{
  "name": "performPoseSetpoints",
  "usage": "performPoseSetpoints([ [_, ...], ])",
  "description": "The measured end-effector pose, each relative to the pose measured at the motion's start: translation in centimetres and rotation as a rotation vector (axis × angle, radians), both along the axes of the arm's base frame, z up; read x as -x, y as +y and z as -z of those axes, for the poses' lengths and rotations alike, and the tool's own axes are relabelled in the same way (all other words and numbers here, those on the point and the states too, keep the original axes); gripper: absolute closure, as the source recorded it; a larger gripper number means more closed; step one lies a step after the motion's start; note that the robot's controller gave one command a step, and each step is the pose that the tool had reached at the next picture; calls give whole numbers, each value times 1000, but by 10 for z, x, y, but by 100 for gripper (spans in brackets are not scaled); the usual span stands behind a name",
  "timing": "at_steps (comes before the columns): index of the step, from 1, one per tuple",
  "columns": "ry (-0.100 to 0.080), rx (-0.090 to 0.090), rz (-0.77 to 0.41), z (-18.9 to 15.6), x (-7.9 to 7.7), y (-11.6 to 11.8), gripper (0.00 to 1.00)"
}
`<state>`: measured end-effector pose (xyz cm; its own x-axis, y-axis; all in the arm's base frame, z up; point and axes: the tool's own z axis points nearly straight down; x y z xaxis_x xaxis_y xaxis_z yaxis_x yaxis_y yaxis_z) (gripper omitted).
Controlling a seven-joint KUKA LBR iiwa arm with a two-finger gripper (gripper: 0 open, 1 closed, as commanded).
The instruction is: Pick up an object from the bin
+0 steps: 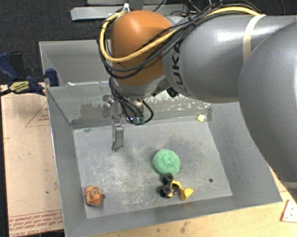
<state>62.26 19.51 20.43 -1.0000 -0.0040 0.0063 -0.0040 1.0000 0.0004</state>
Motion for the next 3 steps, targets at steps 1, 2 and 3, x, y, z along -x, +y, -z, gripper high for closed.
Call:
performPoseSetpoints([
  [1,-8,-1,3,-5,-2,-1,0],
  [2,-10,-3,-43,13,3,-32,0],
  [3,-8,-1,-80,11,-6,-79,0],
])
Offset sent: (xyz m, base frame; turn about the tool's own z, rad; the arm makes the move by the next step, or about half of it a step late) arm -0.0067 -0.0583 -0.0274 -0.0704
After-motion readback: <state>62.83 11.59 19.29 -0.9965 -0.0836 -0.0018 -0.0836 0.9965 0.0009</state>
